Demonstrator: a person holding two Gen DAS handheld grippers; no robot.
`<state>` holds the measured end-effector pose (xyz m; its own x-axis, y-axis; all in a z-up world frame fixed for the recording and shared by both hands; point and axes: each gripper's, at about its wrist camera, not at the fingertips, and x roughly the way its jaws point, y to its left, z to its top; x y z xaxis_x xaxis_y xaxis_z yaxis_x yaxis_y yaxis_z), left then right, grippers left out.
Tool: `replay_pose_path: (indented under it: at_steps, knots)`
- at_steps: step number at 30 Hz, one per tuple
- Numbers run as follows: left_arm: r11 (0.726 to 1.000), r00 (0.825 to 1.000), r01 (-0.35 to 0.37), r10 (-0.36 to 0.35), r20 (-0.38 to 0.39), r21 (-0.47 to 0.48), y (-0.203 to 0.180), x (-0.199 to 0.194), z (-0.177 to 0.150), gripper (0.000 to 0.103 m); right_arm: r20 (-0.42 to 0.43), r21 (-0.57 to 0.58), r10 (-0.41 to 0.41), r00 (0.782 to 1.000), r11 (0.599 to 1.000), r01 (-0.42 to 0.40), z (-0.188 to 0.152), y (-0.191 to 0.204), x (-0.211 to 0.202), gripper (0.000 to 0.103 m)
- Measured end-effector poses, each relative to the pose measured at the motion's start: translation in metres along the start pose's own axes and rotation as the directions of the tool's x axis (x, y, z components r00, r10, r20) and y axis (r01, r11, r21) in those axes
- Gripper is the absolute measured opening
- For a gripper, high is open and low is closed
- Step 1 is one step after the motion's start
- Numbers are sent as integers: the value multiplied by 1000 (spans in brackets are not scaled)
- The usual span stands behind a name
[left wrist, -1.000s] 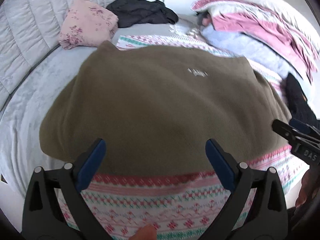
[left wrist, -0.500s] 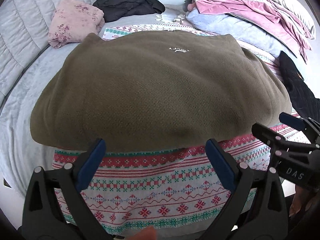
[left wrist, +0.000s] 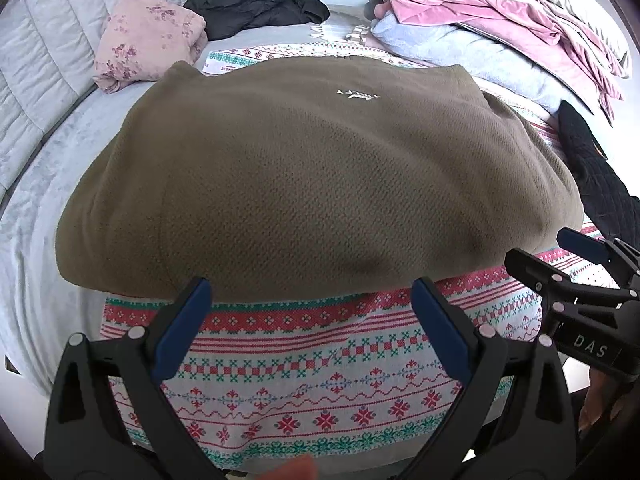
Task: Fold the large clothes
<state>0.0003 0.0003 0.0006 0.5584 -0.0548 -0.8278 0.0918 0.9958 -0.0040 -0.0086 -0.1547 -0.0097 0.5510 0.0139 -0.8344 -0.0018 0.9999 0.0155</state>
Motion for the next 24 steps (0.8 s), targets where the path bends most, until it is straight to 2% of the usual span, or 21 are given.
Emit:
replay_pose_path:
  at_steps: [24]
  knots:
    - [1000, 1000, 1, -1, -6, 1, 0, 1, -2, 99, -19, 5, 9, 1000, 1000, -9, -1, 3, 5, 84]
